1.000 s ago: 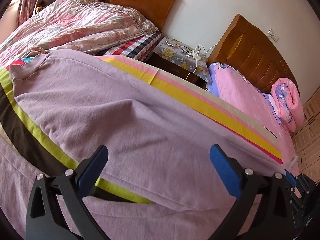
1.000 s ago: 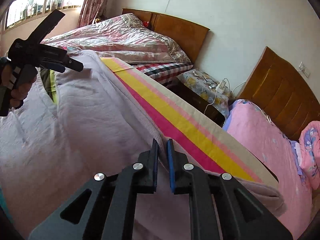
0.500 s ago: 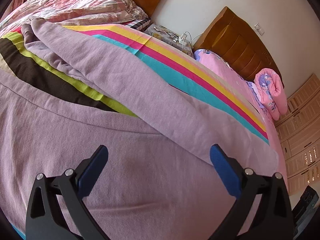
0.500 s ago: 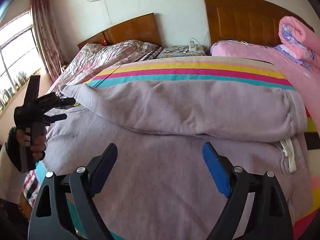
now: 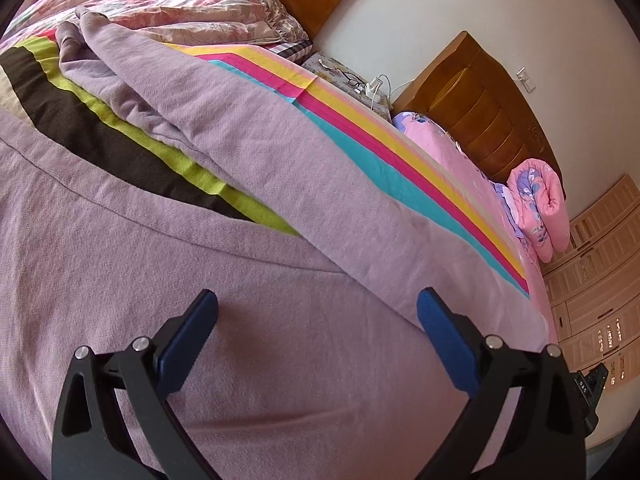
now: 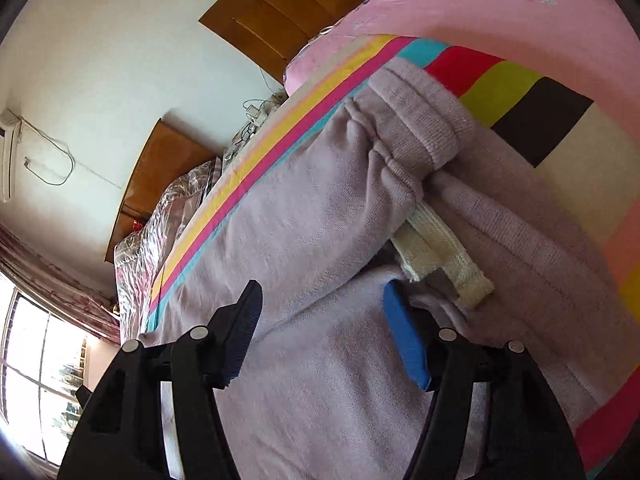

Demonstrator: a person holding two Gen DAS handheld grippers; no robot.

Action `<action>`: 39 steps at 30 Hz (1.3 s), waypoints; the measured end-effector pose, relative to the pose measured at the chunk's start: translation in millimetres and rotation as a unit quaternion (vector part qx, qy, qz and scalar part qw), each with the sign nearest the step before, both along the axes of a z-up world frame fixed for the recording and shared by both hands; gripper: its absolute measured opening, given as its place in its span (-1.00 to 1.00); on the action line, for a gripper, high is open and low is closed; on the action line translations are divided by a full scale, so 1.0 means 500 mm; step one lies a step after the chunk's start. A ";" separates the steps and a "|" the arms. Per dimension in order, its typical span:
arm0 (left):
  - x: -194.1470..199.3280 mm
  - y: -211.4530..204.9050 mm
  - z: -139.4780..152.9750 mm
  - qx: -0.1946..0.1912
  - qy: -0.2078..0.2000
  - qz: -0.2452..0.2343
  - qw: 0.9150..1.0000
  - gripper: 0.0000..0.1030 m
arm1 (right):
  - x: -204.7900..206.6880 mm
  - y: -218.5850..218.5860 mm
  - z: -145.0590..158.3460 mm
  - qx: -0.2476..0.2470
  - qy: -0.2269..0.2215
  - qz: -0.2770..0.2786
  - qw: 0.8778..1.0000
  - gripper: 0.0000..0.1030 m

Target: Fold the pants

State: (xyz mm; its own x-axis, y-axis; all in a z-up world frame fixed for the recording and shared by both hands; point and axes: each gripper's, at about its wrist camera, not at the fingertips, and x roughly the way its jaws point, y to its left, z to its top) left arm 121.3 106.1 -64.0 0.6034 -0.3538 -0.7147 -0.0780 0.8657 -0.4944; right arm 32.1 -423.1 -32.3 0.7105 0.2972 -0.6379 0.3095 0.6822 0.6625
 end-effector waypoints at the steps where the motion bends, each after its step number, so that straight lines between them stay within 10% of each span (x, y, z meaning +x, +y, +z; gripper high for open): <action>1: -0.001 0.001 0.001 0.002 -0.002 -0.001 1.000 0.92 | -0.003 0.006 0.011 -0.005 -0.006 0.002 1.000 0.18; 12: -0.013 -0.032 -0.015 0.067 -0.049 -0.015 0.996 0.95 | 0.041 -0.040 -0.010 -0.015 -0.011 -0.029 0.999 0.08; 15: -0.015 -0.028 -0.016 0.061 -0.052 -0.017 0.997 0.97 | 0.063 -0.036 -0.042 -0.001 0.012 -0.012 1.000 -0.34; 18: -0.017 -0.015 -0.013 0.040 -0.048 -0.016 0.998 0.96 | 0.062 -0.031 -0.035 0.025 -0.017 0.004 1.000 -0.77; 22: -0.007 -0.001 0.008 -0.092 -0.024 -0.031 0.995 0.94 | 0.068 -0.031 0.079 0.061 -0.106 0.029 0.992 -0.78; 28: 0.044 -0.072 0.021 -0.144 -0.013 -0.061 0.988 0.81 | 0.114 -0.035 0.185 0.070 -0.150 0.053 0.985 -0.79; 39: 0.126 0.006 -0.033 -0.228 0.011 0.031 0.973 -0.75 | 0.106 -0.055 0.166 0.059 -0.130 0.045 0.989 -0.79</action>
